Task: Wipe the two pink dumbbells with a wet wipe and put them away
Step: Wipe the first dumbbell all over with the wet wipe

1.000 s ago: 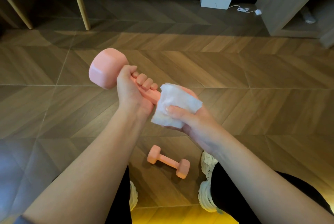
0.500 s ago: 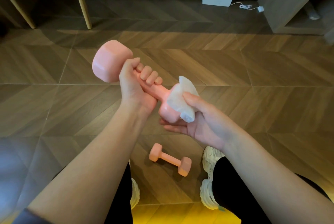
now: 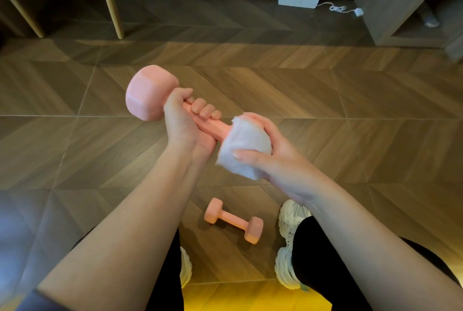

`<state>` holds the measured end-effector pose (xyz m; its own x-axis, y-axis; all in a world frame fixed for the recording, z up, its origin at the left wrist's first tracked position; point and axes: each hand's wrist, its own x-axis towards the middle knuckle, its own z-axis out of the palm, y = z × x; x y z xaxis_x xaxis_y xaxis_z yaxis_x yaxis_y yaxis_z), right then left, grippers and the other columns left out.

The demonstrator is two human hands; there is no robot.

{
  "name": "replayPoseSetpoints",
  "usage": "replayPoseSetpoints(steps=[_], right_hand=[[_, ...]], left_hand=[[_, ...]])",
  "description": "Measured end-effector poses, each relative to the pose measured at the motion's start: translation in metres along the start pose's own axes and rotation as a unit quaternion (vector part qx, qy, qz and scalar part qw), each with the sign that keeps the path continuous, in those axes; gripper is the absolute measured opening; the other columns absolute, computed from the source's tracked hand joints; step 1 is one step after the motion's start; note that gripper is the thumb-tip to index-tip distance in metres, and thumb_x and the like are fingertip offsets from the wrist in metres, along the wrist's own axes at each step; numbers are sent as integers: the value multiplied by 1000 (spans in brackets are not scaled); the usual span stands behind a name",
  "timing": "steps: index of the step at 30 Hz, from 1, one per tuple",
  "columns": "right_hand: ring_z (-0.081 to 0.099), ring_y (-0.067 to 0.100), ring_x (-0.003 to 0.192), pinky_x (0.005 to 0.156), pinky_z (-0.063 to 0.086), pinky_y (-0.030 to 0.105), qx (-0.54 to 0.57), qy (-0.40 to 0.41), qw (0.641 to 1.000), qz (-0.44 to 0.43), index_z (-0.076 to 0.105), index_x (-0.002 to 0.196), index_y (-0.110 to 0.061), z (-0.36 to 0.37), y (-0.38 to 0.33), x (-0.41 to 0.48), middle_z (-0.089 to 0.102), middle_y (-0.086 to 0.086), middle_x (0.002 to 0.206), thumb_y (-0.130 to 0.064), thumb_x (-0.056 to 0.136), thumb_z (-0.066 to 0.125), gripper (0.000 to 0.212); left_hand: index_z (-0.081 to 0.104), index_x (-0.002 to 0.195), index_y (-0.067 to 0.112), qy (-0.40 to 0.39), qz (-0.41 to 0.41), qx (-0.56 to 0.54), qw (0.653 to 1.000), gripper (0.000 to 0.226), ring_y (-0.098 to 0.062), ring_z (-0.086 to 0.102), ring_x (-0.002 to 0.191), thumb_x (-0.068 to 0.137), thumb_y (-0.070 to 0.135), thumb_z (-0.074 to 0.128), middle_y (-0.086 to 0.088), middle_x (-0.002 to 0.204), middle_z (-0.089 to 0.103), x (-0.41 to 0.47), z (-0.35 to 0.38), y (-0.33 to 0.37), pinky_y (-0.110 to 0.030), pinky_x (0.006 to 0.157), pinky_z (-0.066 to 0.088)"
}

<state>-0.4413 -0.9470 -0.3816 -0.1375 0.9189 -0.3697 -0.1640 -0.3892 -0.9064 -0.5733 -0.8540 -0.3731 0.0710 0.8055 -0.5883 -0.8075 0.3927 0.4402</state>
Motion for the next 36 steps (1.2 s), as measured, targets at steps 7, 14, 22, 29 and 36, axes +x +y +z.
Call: replayPoseSetpoints(steps=[7,14,22,29,36], right_hand=[[67,17,89,91,52,54,7,39,999,-30,65,109,-33,10,-4,3,71,2,102,-43,89,64,22],[62,12,109,83,56,32,-10,-4,999,-41,53,130,-41,-4,2,3,56,-8,123,-27,59,87,80],[68,8,99,73,57,27,16,105,992,-71,53,123,-26,15,-1,8,63,-4,117,-33,71,78,58],[67,35,108,83,59,48,89,-27,994,52,45,137,-30,1,-2,2,58,16,133,-26,78,75,66],[68,27,76,66,58,39,42,77,994,60,59,124,-16,13,-3,3,71,12,90,-56,89,61,53]], left_hand=[[26,62,21,-10,6,19,1000,34,-12,19,41,91,14,43,6,48,20,-3,4,-2,-23,42,26],[34,64,19,-4,-2,-35,999,30,-11,29,42,90,17,49,6,50,29,-2,-2,3,-23,46,34],[29,62,20,-8,10,-21,1000,36,-12,22,41,93,22,49,6,48,22,-6,4,1,-23,44,27],[31,59,20,-40,23,-19,999,36,-11,22,40,92,22,46,6,47,22,-8,4,2,-24,43,27],[29,60,21,-47,13,3,999,36,-12,21,40,92,20,44,5,47,21,-10,6,-6,-23,43,26]])
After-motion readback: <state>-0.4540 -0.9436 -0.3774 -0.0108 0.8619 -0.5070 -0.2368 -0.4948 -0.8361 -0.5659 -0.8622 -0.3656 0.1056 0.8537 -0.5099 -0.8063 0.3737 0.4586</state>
